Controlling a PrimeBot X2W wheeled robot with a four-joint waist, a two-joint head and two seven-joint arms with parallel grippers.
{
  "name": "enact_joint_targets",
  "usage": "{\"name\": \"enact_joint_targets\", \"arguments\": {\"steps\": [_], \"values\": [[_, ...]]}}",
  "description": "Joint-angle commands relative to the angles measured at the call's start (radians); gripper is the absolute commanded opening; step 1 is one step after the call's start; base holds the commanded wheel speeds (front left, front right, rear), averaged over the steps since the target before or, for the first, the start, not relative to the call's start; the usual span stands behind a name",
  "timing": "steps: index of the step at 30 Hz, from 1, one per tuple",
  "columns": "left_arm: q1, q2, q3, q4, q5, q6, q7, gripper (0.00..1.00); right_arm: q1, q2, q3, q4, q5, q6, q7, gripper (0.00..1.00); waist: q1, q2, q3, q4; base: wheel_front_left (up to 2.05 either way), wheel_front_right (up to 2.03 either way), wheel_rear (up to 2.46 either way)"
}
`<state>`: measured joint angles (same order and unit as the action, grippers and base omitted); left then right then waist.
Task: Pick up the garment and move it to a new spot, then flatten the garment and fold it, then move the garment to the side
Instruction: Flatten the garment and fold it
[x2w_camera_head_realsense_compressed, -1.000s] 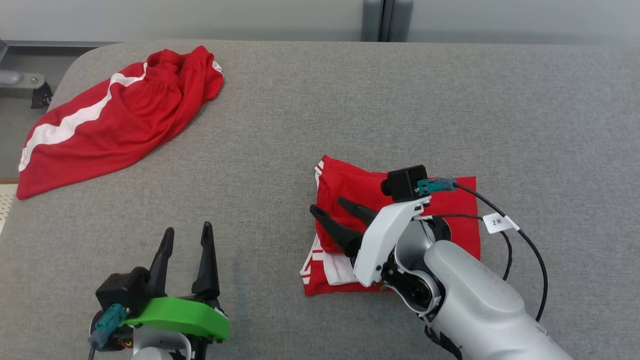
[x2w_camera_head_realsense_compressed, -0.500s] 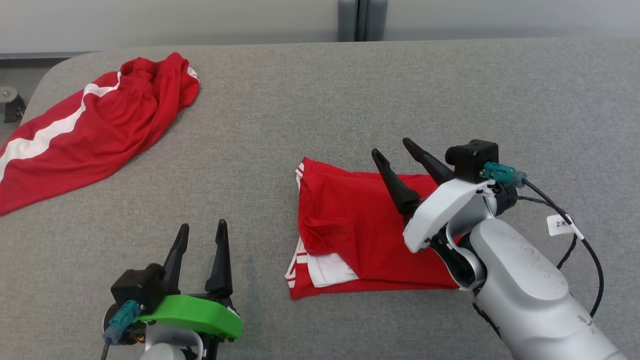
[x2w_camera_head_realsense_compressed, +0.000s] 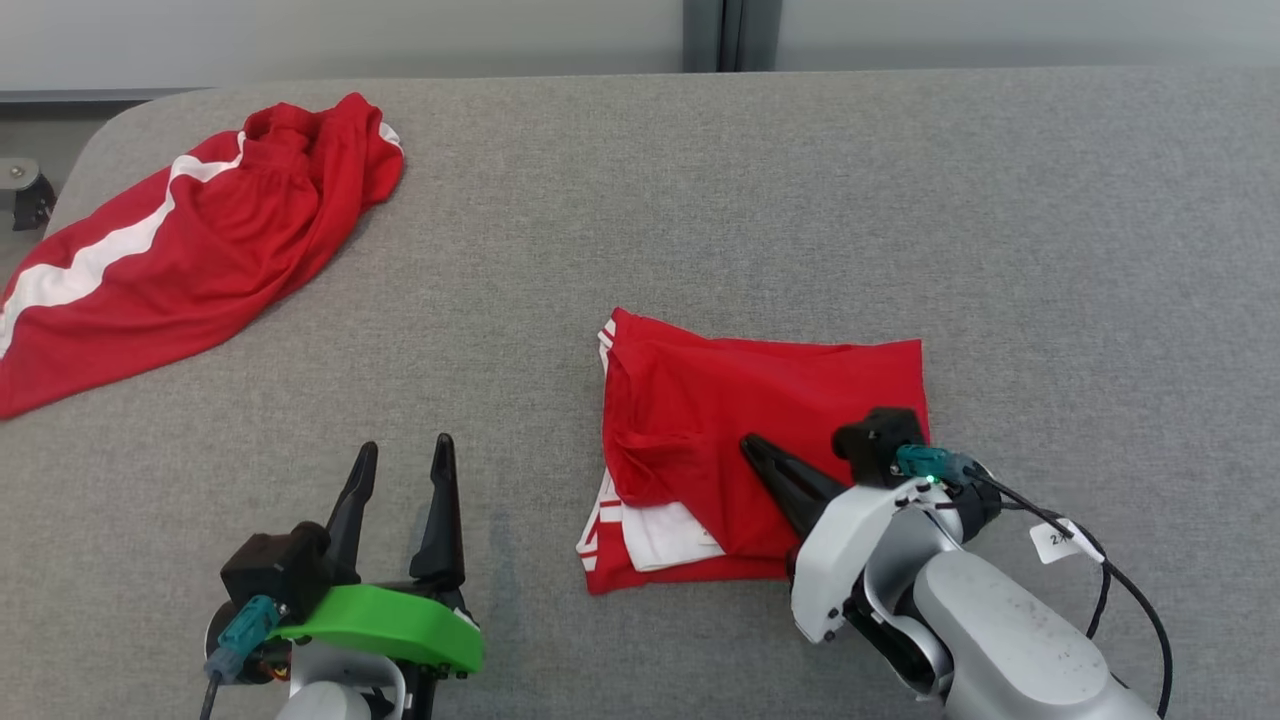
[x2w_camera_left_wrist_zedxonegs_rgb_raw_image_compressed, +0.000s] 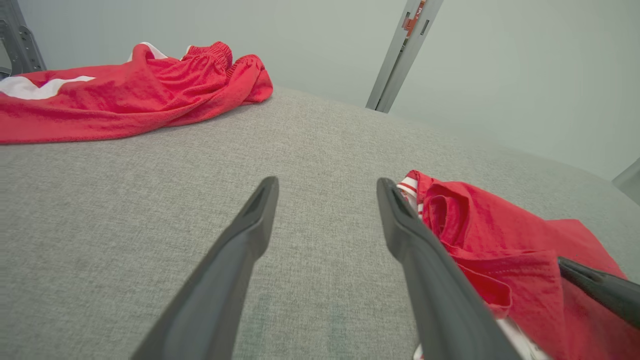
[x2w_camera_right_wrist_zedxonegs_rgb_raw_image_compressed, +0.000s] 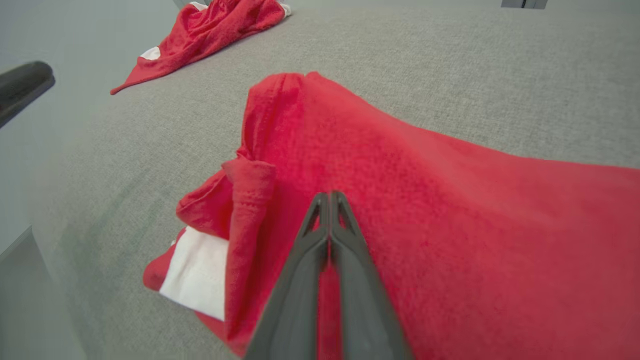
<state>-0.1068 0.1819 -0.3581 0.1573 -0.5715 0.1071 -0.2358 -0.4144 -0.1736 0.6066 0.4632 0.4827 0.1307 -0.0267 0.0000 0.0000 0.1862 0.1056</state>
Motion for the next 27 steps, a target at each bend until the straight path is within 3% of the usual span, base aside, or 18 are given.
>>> {"name": "enact_joint_targets", "arguments": {"steps": [1,14,21,22,23,24,25,27], "values": [[-0.016,0.008,0.0,0.001,-0.008,0.0,-0.003,1.0,-0.005,0.001,0.014,0.017,-0.006,0.0,-0.003,0.0,0.0,0.0,0.0,0.011,0.0,0.0,0.0],[0.007,0.015,0.003,0.001,-0.013,0.011,-0.005,1.0,-0.086,0.099,0.268,0.154,0.074,0.0,-0.032,0.0,0.0,0.0,-0.016,0.033,0.0,0.0,0.0],[0.023,0.017,0.006,0.006,-0.021,0.016,-0.006,1.0,-0.127,0.109,0.316,0.194,0.124,0.0,-0.135,0.0,0.0,0.0,-0.04,0.003,0.0,0.0,0.0],[0.025,0.019,0.006,0.007,-0.02,0.016,-0.007,1.0,-0.129,0.107,0.307,0.196,0.125,0.0,-0.155,0.07,0.0,0.0,-0.044,-0.004,0.0,0.0,0.0],[0.027,0.02,0.006,0.006,-0.019,0.016,-0.009,1.0,-0.128,0.105,0.293,0.195,0.13,0.0,-0.175,0.32,0.0,0.0,-0.049,-0.012,0.0,0.0,0.0],[0.028,0.02,0.008,0.004,-0.019,0.016,-0.011,1.0,-0.127,0.104,0.279,0.193,0.131,0.0,-0.19,0.4,0.0,0.0,-0.053,-0.02,0.0,0.0,0.0],[0.029,0.019,0.01,0.003,-0.018,0.016,-0.012,1.0,-0.124,0.103,0.257,0.19,0.131,0.0,-0.203,0.67,0.0,0.0,-0.058,-0.03,0.0,0.0,0.0],[0.032,0.016,0.013,0.005,-0.02,0.016,-0.013,1.0,-0.114,0.098,0.204,0.185,0.122,0.0,-0.222,1.0,0.0,0.0,-0.069,-0.051,0.0,0.0,0.0]]}}
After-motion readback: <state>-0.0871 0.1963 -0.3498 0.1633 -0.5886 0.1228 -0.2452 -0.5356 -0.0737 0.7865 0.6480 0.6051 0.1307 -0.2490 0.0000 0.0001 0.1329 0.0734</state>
